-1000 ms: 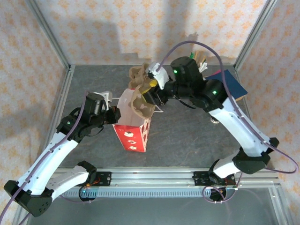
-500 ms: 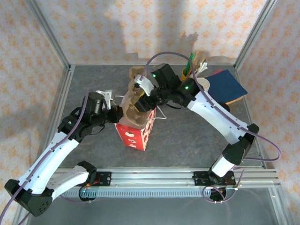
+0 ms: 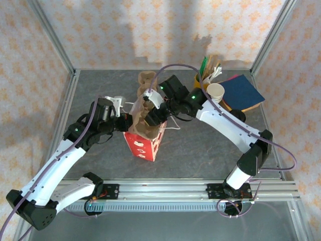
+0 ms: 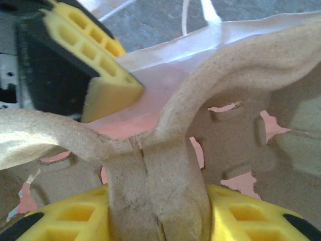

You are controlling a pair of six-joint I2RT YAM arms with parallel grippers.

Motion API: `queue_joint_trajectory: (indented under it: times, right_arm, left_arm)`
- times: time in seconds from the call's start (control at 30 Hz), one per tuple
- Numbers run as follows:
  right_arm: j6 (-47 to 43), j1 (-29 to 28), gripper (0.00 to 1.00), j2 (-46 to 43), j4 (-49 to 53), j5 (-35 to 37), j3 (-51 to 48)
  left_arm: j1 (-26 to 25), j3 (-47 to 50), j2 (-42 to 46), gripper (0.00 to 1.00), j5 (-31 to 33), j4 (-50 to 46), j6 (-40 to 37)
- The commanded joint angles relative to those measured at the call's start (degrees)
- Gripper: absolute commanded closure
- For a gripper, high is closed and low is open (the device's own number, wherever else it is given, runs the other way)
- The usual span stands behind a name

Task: Pack the takeout coffee

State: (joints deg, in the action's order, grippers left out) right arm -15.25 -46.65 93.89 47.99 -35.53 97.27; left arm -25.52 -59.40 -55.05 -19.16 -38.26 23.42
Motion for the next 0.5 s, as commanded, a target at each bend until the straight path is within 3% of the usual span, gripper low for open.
queue_joint_trajectory:
  times: [0.0, 0.47]
  right_arm:
    - [4.4, 0.5, 0.57, 2.5, 1.1, 4.0, 3.3]
    - [5.8, 0.4, 0.57, 5.5, 2.2, 10.2, 2.8]
  left_arm:
    - [-0.2, -0.7, -0.5, 1.0, -1.3, 0.1, -2.8]
    - [-0.2, -0.5, -0.2, 1.0, -3.6, 1.2, -4.3]
